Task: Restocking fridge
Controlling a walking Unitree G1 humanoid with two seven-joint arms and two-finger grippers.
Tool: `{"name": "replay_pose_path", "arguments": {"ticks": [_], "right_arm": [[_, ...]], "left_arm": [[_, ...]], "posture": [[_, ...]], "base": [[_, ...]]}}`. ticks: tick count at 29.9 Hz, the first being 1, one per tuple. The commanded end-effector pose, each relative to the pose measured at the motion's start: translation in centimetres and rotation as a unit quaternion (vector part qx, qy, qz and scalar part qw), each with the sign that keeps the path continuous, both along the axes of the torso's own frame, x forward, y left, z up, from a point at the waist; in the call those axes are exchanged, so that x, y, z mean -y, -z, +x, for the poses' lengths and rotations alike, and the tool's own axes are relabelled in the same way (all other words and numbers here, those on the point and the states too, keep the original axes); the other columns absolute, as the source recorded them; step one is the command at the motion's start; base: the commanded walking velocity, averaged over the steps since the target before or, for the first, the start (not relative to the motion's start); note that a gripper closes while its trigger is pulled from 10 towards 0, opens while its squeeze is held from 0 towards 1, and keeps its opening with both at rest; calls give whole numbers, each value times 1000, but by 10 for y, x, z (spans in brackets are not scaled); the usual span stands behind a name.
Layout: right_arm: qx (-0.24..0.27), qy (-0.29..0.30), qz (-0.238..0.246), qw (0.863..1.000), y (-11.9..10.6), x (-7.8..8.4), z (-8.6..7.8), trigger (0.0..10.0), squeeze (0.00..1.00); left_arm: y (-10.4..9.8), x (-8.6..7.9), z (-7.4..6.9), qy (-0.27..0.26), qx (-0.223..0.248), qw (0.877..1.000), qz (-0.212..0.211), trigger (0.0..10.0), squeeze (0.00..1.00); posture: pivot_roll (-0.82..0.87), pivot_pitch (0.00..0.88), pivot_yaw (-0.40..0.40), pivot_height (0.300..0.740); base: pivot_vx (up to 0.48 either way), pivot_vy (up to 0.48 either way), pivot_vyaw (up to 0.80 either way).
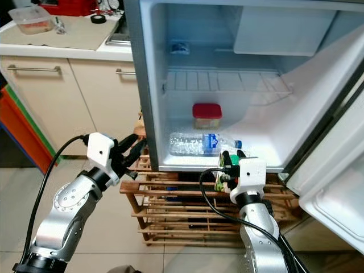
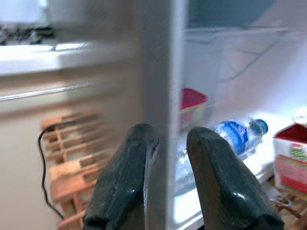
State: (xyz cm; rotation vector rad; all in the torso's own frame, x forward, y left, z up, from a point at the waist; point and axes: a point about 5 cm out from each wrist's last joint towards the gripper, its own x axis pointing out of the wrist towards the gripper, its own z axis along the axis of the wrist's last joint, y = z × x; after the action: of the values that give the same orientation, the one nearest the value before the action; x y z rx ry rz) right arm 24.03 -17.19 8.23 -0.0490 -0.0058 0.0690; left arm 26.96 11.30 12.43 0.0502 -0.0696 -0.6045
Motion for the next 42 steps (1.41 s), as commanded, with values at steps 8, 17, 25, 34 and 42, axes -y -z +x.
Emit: {"name": "replay_pose_path", "arguments": {"ticks": [8,17,25,34,42], "right_arm": [[9,0,-7,1000,-7,3,11,0,0],[5,-3,-10,1000,-5,2,14,0,0],[7,-5,-11,1000,-5,0,15,0,0],[12,-11,-17,1000,-8,0,19,0,0],[23,-29,-17,999,-17,-4,26,0,0]], "left_arm": [[-2,-5,1,-3,1,1000,20,10000,0],[-4,-3,1,-2,5,1000,18,10000,0],[-10,0,3,3,21,1000,22,10000,0],[-12,2,5,-6,16,1000,7,10000,0],[-9,-4,8,-38,4,999,14,10000,0]], "posture": [[80,5,0,730],[80,0,-2,730],[82,0,2,730],[81,0,-7,730],[81,17,-8,730]], "base": [[0,0,-186],[0,0,-438],[108,-293,0],[367,-259,0],[57,0,0]]}}
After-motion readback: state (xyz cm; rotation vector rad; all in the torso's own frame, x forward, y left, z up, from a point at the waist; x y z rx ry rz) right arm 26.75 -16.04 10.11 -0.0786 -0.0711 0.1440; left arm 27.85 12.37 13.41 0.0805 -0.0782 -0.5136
